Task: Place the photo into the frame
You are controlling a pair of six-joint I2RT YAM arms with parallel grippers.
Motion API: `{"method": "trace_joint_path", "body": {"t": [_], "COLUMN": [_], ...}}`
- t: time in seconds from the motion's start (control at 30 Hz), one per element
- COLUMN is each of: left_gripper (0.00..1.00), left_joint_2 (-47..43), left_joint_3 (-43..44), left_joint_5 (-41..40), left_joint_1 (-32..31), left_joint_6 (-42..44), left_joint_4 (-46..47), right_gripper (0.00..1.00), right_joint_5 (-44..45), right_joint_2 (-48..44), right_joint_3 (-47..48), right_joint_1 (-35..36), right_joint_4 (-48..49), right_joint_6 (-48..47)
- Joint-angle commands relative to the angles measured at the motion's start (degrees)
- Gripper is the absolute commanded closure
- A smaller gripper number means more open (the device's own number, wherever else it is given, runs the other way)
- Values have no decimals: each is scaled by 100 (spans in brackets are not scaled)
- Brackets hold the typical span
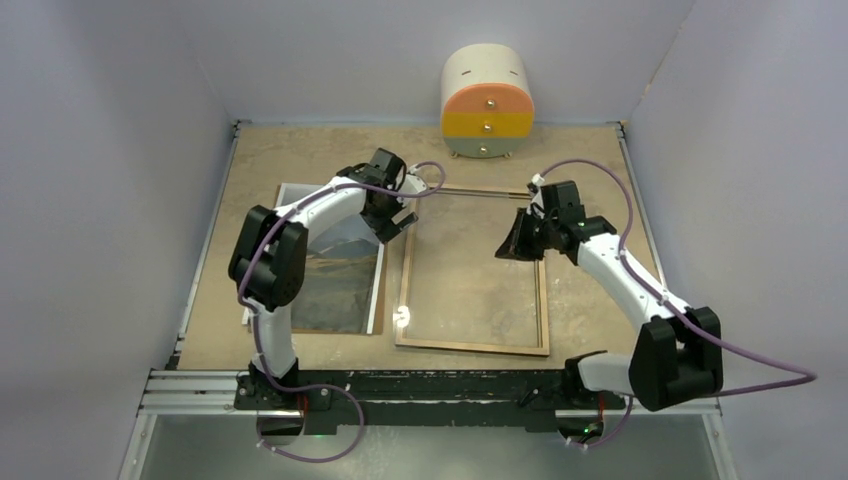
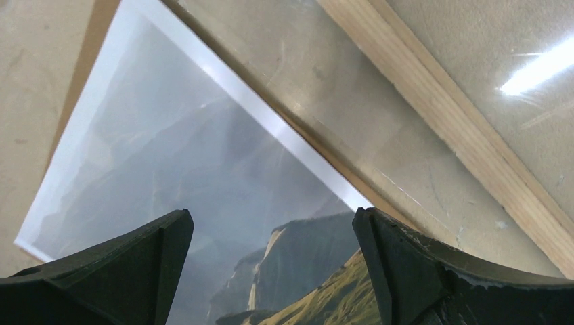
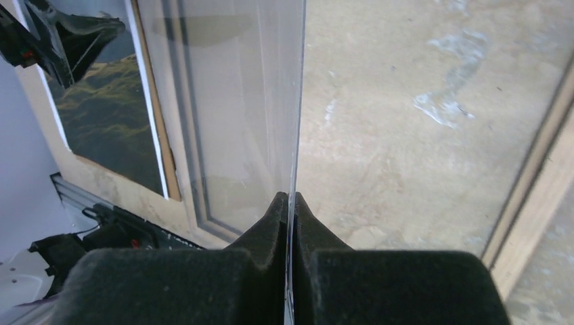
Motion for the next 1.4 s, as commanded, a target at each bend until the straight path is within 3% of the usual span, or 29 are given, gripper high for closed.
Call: {"method": "trace_joint_path", "body": {"t": [0.0, 0.17, 0.4, 0.73, 0.97, 1.37], "left_gripper": [0, 0, 0, 0, 0, 1], "left_joint_2": [330, 353, 374, 192, -89, -222], "left_joint_3": [481, 410, 36, -1064, -1411, 210], "left_joint_5": [206, 288, 363, -1136, -1397, 654], "left_joint_1": [-44, -57, -117, -88, 242, 140], "left_joint_6": [-281, -244, -269, 584, 898, -240], "left_joint_4": [61, 197, 403, 999, 1131, -73], "right_gripper": [100, 100, 100, 100, 100, 100], "right_joint_5": [819, 1233, 977, 574, 188, -92], "right_joint_2": [-501, -978, -1197, -1220, -1249, -1487], "right_joint_3": [98, 5, -356, -532, -934, -1457], "right_joint_1": [-132, -249, -306, -306, -306, -5], "right_joint_4": [-604, -856, -603, -316, 257, 1163], "right_joint_6": [-23, 105, 308, 364, 581, 1304]}}
